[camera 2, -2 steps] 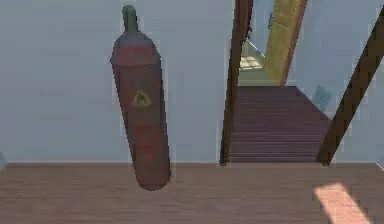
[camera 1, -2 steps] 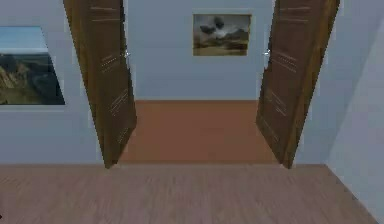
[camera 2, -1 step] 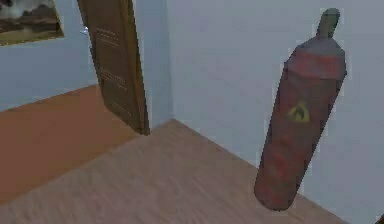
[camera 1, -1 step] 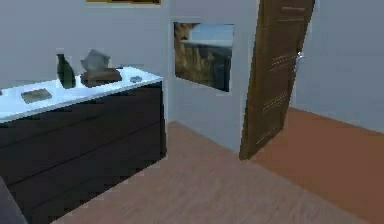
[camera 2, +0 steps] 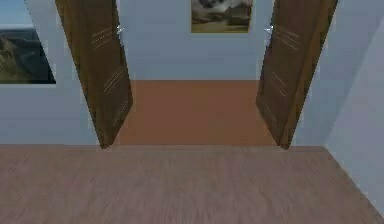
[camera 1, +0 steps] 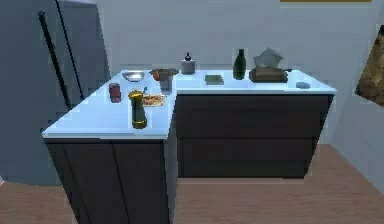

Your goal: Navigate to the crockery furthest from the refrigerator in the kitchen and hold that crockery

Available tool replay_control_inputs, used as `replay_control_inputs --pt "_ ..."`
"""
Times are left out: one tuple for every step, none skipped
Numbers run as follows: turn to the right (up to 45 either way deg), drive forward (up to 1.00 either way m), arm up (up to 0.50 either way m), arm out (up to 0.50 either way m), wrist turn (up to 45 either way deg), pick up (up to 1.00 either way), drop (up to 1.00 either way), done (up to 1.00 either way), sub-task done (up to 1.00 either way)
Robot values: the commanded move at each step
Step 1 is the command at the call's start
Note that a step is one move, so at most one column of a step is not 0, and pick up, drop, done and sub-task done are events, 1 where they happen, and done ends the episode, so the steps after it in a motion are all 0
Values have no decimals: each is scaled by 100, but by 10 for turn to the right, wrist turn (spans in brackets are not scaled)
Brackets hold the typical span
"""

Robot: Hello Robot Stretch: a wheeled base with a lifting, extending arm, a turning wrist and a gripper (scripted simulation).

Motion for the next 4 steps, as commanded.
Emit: replay_control_inputs --pt "-360 0 0 0 0 0 0 0 0" --pt "0 25 0 0 0 0 0 0 0" --pt "-450 0 0 0 0 0 0 0 0" --pt "-90 0 0 0 0 0 0 0 0"
